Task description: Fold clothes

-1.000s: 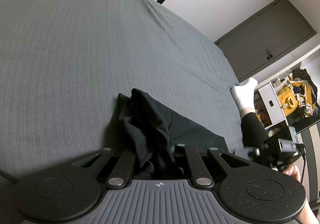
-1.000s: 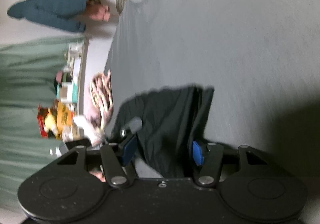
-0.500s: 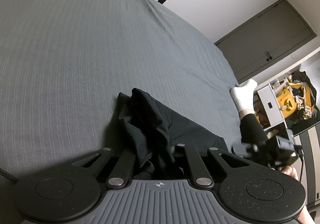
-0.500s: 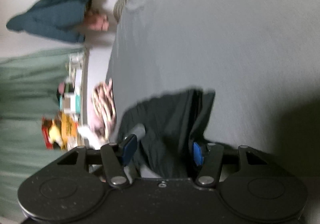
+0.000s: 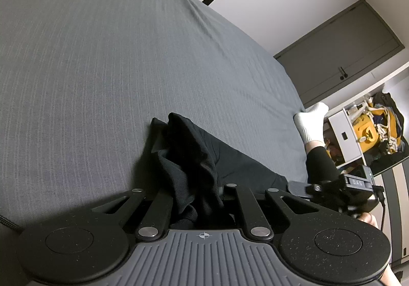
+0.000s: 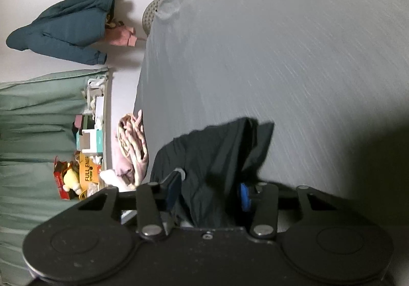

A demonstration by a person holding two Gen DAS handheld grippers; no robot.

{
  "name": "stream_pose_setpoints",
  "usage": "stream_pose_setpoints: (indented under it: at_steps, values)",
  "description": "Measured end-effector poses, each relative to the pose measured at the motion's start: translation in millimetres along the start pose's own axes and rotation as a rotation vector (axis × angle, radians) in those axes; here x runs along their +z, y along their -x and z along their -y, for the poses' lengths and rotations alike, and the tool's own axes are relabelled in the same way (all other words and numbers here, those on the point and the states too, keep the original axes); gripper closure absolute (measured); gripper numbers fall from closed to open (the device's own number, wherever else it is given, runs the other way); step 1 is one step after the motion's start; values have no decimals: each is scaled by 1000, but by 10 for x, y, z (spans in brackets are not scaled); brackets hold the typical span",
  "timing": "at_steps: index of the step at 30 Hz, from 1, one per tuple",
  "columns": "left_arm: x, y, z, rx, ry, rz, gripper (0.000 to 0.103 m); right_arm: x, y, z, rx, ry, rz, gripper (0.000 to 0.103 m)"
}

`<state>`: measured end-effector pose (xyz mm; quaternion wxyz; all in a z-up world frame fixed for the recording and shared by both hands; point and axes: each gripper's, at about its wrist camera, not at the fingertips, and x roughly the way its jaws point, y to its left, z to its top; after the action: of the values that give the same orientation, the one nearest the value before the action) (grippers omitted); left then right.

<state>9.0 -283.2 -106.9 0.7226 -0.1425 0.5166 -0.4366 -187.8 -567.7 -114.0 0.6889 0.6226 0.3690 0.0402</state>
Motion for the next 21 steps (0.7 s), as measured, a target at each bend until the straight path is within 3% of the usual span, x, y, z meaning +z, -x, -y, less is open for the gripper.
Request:
stream_pose_setpoints:
  at_steps: [2, 4, 5, 8, 16, 21]
  values:
    - [-4, 1, -2, -1, 3, 3, 95, -17, -6, -7, -9, 17, 6, 67]
    - [-6, 3, -6, -2, 7, 8, 95, -45, 14, 32, -25, 15, 14, 83]
    - [-11, 4, -7, -2, 8, 11, 95, -60, 26, 75, -40, -3, 20, 95]
    - [-21, 12, -7, -3, 7, 19, 95, -94, 49, 162, -32, -36, 30, 96]
    - [-41, 99, 192, 76, -100, 74, 95, -295, 75, -209, -97, 238, 114, 96]
    - [-36, 276, 361, 126, -163, 137, 95, -348, 122, -420, -80, 306, 158, 96]
